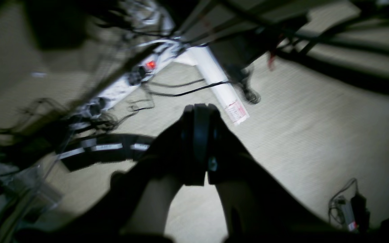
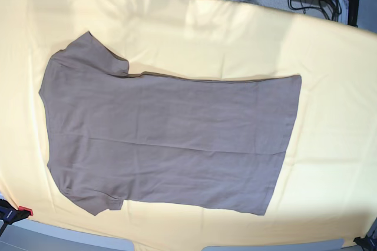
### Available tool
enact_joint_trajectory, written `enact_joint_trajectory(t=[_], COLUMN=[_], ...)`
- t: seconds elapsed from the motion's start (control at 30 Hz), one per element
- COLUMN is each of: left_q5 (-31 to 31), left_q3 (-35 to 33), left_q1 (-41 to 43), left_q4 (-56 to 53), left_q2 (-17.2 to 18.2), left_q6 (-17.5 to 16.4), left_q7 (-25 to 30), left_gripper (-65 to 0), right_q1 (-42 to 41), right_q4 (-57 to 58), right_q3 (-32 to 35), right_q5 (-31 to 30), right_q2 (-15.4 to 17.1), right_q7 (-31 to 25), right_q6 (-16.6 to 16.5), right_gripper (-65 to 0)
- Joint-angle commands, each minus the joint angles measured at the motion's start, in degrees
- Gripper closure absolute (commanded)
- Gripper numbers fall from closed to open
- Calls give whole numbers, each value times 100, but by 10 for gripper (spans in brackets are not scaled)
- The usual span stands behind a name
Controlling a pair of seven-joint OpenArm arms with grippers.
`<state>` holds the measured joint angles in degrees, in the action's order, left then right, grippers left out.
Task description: Fold the T-shirt properly
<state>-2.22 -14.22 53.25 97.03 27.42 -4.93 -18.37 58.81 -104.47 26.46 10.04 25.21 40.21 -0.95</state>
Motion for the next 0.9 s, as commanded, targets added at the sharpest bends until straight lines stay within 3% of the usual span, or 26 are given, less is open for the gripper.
enact_joint_trajectory(t=[0.0, 0.13, 0.37, 0.63, 0.87], left_q5=[-2, 28, 26, 31, 173], left_q3=[90, 697, 1858, 2350, 2721], left_q1=[184, 654, 1320, 1751, 1602], left_q4=[321, 1303, 2695, 3748, 3797], left_q2=[118, 420, 433, 433, 435], left_q6=[-35, -122, -474, -603, -608], left_q7=[31, -232, -503, -614, -597], left_gripper=[0, 0, 0, 0, 0], right_q1=[267, 896, 1598, 1619, 1619], right_q4=[-330, -1333, -2577, -3053, -3053], right_q3=[13, 11, 13, 13, 11], right_q5=[76, 909, 2103, 2986, 3971], right_q2=[103, 369, 702, 739, 741], right_q7=[9, 85, 577, 914, 916], right_q6=[68, 553, 1248, 1467, 1770], right_gripper=[0, 0, 0, 0, 0])
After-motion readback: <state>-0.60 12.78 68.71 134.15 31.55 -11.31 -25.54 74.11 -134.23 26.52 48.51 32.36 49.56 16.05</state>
